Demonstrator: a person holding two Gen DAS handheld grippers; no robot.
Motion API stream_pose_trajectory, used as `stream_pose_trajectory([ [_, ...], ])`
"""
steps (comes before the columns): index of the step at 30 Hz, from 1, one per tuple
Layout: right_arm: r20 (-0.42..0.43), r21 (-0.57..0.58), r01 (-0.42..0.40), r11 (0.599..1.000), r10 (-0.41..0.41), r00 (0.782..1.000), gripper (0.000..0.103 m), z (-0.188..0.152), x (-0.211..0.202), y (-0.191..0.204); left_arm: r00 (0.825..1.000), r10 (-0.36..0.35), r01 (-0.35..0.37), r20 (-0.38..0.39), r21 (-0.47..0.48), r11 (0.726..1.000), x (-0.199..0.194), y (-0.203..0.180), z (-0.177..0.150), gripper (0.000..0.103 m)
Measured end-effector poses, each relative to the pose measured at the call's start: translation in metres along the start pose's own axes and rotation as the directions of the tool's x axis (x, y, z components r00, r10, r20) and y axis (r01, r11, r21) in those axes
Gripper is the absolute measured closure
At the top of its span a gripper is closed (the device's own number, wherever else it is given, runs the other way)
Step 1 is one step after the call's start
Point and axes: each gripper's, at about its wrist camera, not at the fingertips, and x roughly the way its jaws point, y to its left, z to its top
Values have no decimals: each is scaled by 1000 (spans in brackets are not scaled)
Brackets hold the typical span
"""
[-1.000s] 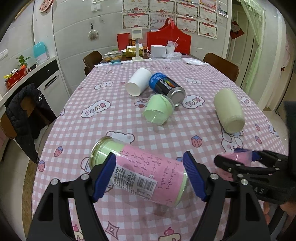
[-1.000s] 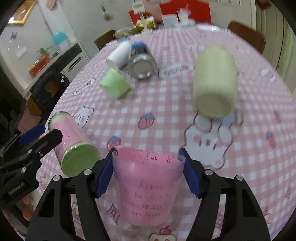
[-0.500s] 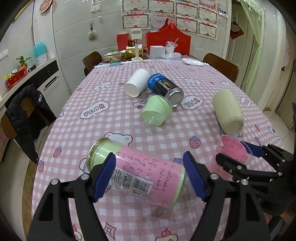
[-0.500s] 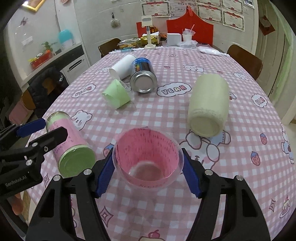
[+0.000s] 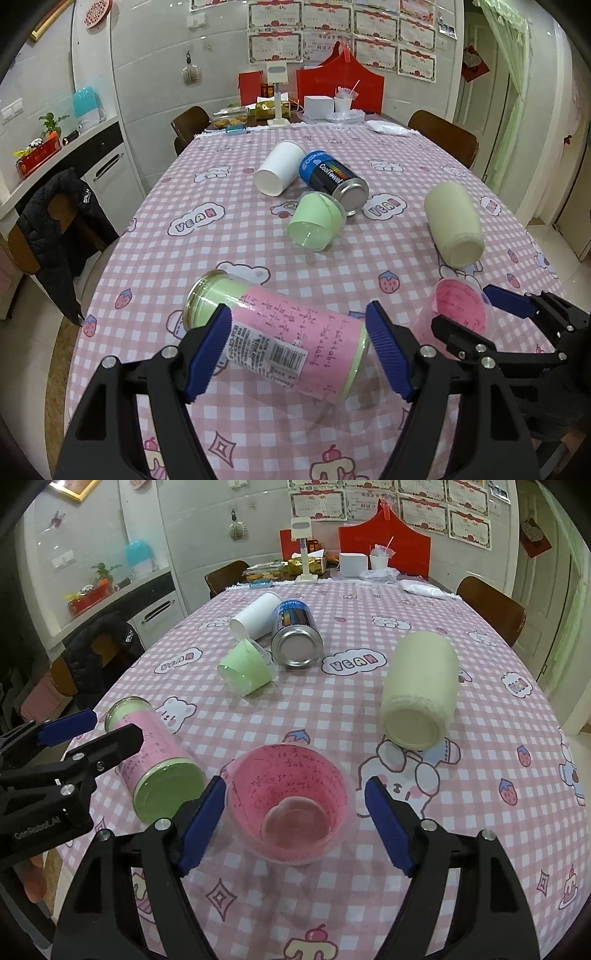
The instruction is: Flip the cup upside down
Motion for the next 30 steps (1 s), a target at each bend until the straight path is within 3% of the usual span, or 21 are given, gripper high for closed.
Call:
stream_pose_trajectory([
  [8,67,12,10,1000,-11,998,29,-6,-30,1,999,-2,1,39,4,1000,-25,-4,-5,29],
  [15,176,14,46,999,-48,983,28,-14,-70,4,996,-7,7,94,7,1000,-54,-9,-12,29],
  [18,236,6,69,998,-69,969,27,-17,-89,9,992,4,-6,130,15,1000,-69,-13,-16,29],
  [20,282,-1,78,997,-75,956,16,-20,-104,12,987,8,-12,161,20,1000,-81,-16,-20,29],
  [25,370,-26,112,993,-95,924,16,-27,-129,21,975,-7,6,224,4,1000,-104,-17,-27,29],
  [30,436,-34,126,991,-99,895,15,-35,-146,26,947,9,-8,321,-5,1000,-133,-20,-34,23],
])
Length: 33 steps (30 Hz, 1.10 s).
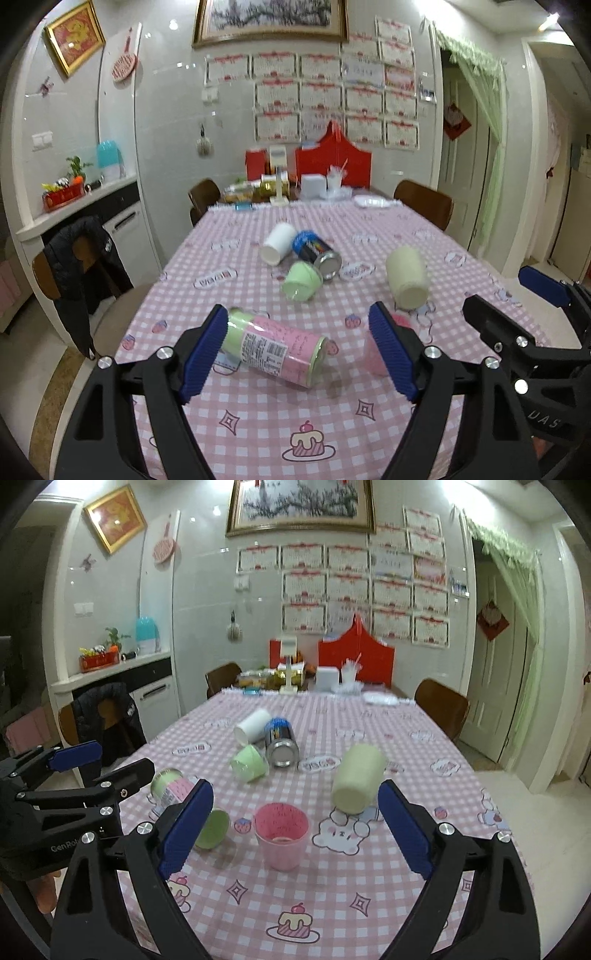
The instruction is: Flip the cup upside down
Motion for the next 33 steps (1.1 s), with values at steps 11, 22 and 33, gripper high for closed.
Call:
stream_pose_trajectory([
  [11,119,-12,21,1000,-20,993,8,-1,-28,2,989,54,-52,140,-16,998,-39,-2,0,16],
  [22,173,-9,22,1000,-20,985,8,-1,-40,2,965,98,-99,244,-6,995,-60,-6,1,16],
  [33,196,-7,21,1000,-19,980,8,-3,-42,-2,956,82,-81,282,-14,997,-59,-7,0,16],
])
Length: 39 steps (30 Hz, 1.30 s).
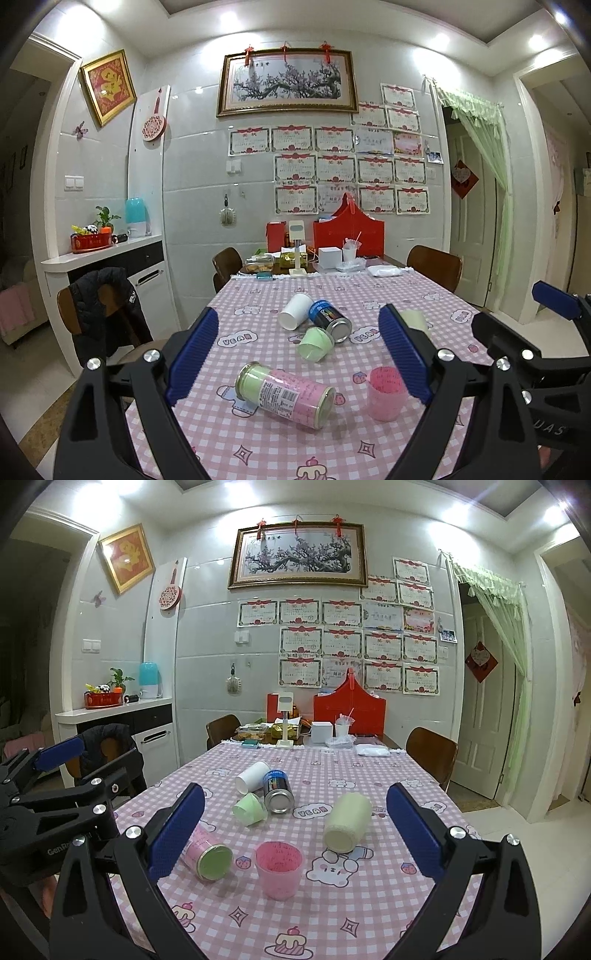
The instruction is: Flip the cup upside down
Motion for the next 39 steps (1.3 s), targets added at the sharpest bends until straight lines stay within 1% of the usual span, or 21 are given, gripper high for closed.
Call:
stream_pose_trajectory([
  [15,-2,-1,0,1000,0,1000,8,0,0,2,1000,14,-14,19,9,1000,1,-1,-1,16],
  [39,-5,3,-3,1000,3,1000,8,-1,3,-2,1000,15,-15,19,10,1000,2,-2,-2,16],
])
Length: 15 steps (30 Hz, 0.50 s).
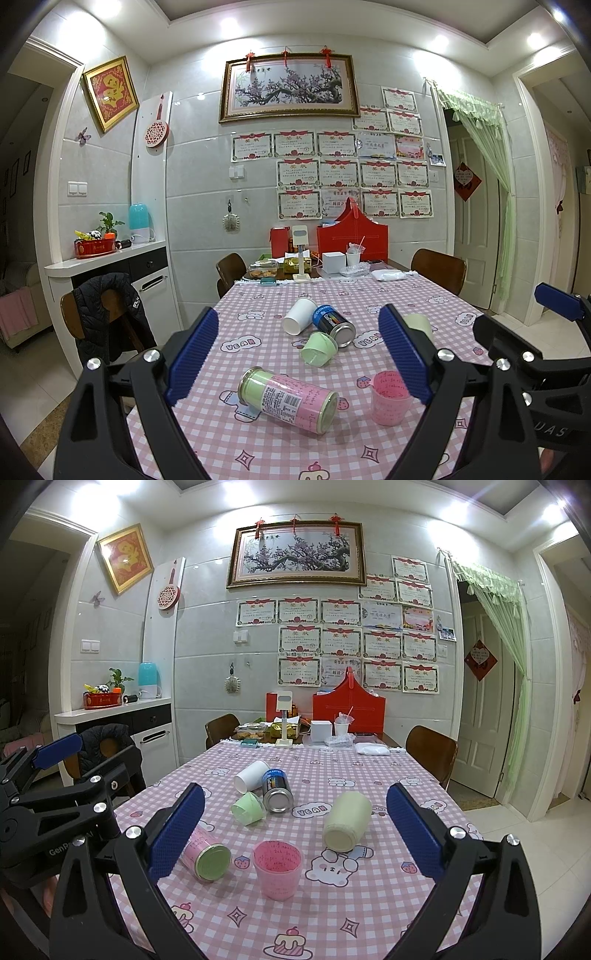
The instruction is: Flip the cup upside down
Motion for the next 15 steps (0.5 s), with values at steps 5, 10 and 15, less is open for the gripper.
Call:
stream_pose_trajectory([
  [5,1,0,1,1000,-1,1000,8,0,0,-1,1000,-1,1,2,0,1000,0,0,0,16],
  [10,2,0,1,1000,-1,1000,8,0,0,-1,1000,0,0,4,-1,1000,-1,0,0,16],
  [15,0,1,1,1000,-1,1000,8,0,0,-1,1000,1,-1,4,-1,1000,-1,0,0,16],
])
